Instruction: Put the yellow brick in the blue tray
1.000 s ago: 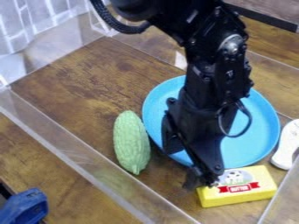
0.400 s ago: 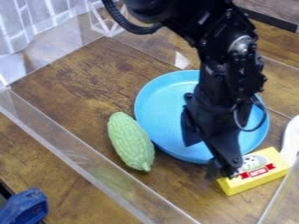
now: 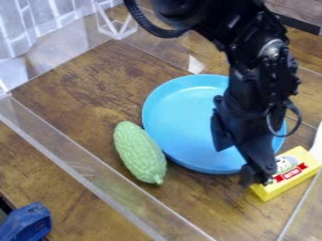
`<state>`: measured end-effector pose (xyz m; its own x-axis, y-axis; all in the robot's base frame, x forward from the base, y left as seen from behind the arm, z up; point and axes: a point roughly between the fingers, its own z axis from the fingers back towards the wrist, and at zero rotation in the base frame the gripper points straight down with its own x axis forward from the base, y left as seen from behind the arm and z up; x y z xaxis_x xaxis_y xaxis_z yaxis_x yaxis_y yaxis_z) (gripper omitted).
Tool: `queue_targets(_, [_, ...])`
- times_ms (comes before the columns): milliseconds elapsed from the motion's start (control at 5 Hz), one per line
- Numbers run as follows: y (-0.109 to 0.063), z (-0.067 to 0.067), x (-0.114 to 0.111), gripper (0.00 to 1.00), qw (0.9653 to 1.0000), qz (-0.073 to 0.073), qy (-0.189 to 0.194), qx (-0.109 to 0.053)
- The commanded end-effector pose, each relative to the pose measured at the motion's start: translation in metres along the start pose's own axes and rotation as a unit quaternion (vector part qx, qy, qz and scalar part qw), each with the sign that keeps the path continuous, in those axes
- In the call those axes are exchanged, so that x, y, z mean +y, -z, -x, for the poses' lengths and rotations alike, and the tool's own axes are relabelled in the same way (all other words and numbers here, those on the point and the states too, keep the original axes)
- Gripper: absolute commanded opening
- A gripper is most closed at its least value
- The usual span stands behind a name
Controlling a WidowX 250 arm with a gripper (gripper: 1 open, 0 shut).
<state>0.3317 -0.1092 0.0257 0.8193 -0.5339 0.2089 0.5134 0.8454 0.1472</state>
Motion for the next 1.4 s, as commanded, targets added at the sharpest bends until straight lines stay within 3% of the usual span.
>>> queue_targets(0, [0.041,0.022,-0.01,1.0,0.9982,0.011,0.021,0.056])
queue_targets(600, [0.026,0.006,-0.005,1.0,0.9985,0.007,0.023,0.05])
queue_targets(1000, [0.005,-0.012,-0.009,1.0,0.9983,0.007,0.002,0.057])
queue_targets(1200, [-0.005,-0.019,-0.011,0.0,0.9981,0.005,-0.007,0.061])
